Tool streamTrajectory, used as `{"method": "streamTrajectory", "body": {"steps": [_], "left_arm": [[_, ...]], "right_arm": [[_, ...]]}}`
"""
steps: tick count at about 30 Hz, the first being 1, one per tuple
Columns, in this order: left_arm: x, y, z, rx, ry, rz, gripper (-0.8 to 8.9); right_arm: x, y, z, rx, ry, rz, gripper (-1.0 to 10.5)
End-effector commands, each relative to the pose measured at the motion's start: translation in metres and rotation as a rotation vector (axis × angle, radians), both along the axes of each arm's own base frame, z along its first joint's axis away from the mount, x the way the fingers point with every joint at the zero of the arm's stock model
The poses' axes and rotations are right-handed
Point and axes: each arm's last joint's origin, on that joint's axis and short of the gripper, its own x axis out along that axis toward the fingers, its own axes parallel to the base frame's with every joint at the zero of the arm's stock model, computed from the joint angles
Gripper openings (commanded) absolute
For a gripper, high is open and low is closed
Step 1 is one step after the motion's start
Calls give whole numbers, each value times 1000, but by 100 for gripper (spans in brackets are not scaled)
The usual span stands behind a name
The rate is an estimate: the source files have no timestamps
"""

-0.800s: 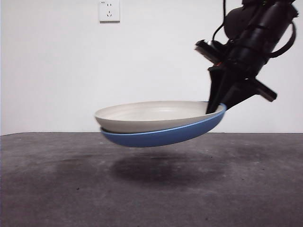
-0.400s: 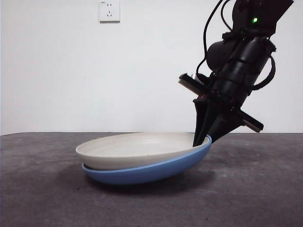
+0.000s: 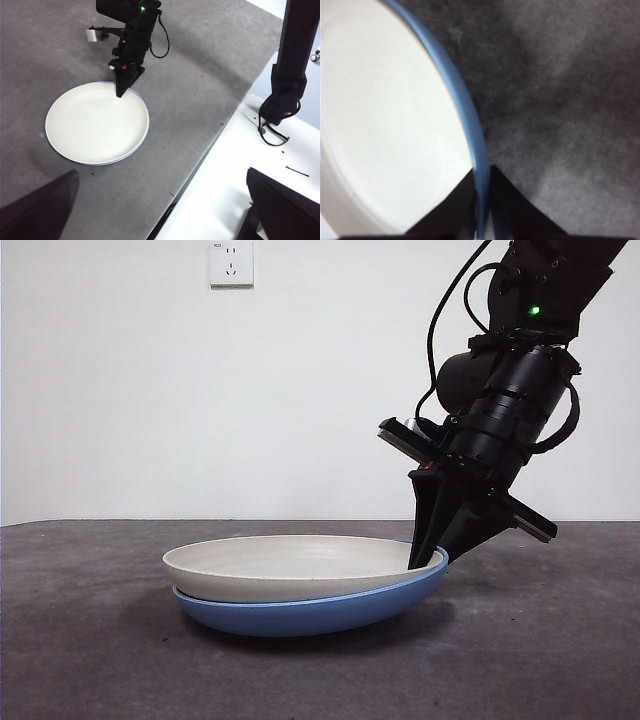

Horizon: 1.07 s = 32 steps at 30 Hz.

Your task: Pick up the white plate, put it on the blue plate, put it on desk

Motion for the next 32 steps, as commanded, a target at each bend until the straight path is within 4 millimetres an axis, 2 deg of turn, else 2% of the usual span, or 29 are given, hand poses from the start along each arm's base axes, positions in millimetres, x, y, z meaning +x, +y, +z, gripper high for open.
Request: {"method": "streamTrajectory", "body": {"steps": [1,5,7,10,13,18,20,25,29,32], "left_arm": [[0,-1,3,-1,-24,-15,626],[0,-1,3,-1,-23,-16,626],[0,-1,3,-2,-24,-16,626],[0,-1,3,-2,-25,-16,626],[0,-1,3,-3,-26,-16,626],[0,-1,3,-2,-25,-16,626],[0,-1,3,-2,-24,-16,626],[0,-1,3,-1,-22,-15,626],[0,0,2,3,-13,-13,626],[-1,0,1,3,6,-5,626]], "right_arm": [[4,3,-5,-30,-11,9,61],[4,-1,-5,-85,-10,-6,336],[4,-3,-3,-91,-8,-8,435],[2,-9,8,-97,-12,-9,481],[-3,-16,30,-133,-52,-9,489],[-26,-26,80,-187,-169,-5,578],[-41,-31,103,-193,-220,-4,621],[-89,-47,157,-166,-325,-7,623],[-140,-65,196,-155,-429,-28,623],[-182,-79,217,-135,-509,-43,622]]}}
